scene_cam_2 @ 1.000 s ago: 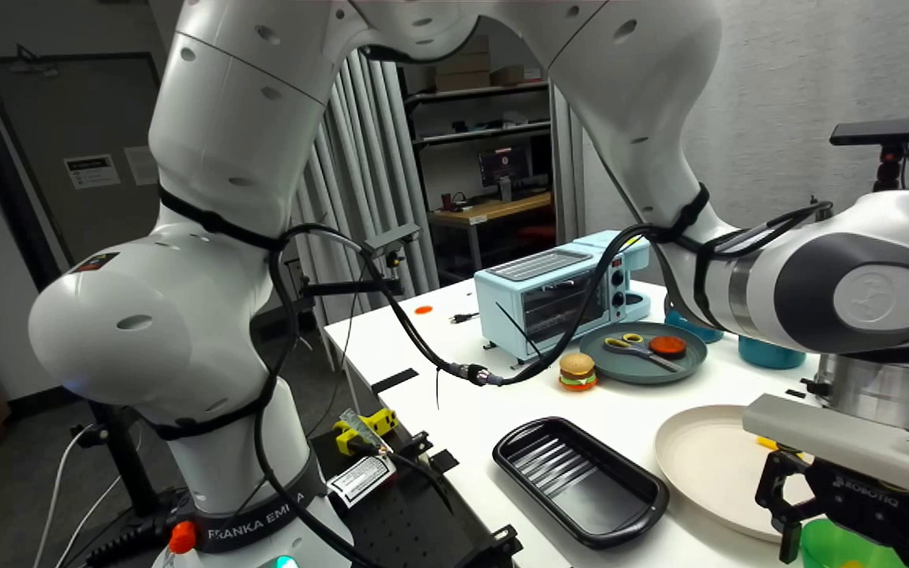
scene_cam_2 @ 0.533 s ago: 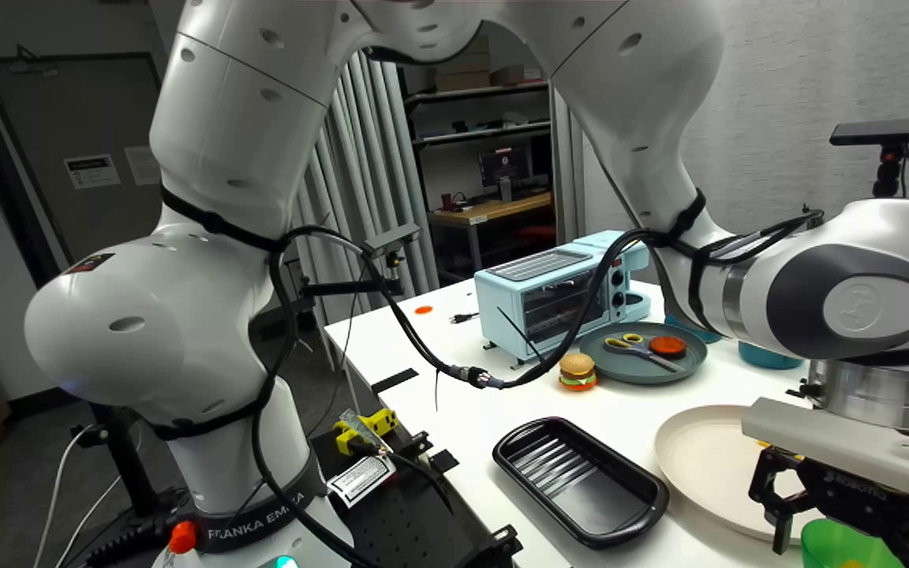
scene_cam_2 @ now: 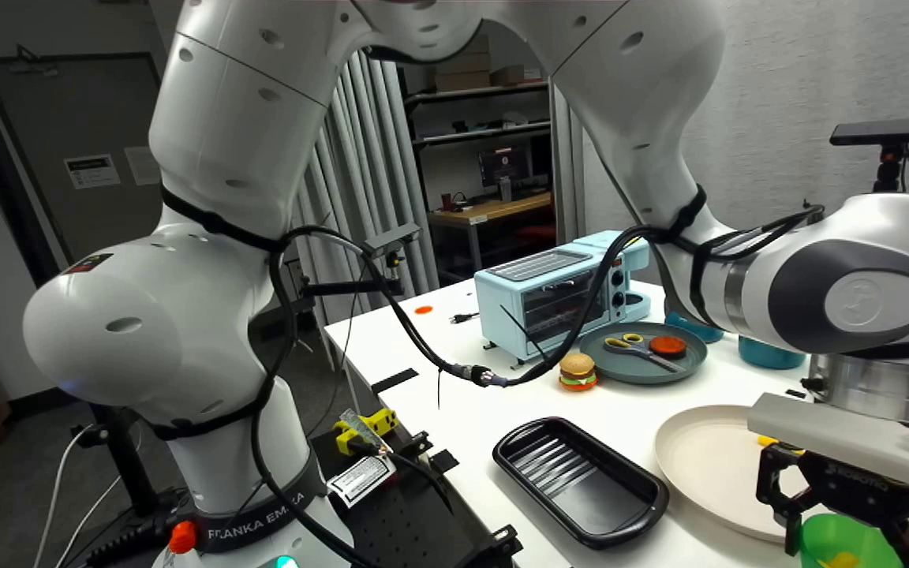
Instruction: Pour the contents from the green cup onto the brown plate
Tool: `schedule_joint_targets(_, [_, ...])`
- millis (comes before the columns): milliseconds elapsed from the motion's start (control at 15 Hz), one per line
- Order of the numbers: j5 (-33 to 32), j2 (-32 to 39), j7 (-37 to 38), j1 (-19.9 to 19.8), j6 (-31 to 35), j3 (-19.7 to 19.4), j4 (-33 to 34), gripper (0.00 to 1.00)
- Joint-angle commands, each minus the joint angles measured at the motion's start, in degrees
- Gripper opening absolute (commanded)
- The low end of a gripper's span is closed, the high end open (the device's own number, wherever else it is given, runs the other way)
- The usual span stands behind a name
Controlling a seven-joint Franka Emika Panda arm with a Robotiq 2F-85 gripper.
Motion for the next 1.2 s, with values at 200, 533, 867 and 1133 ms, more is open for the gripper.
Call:
schedule_joint_targets(200, [-0.74,-0.33,-1.67,-0.77,-0.84,-0.04,1.73,0.5])
schedule_joint_targets(533, [-0.71,-4.07,-3.94,-0.49,-1.38,0.57,2.56,0.5])
schedule_joint_targets(867, [-1.68,-8.15,-6.81,1.46,0.33,1.2,1.7,0.5])
schedule_joint_targets(1133, [-1.69,-10.86,-9.08,3.68,0.8,2.57,0.76,0.5])
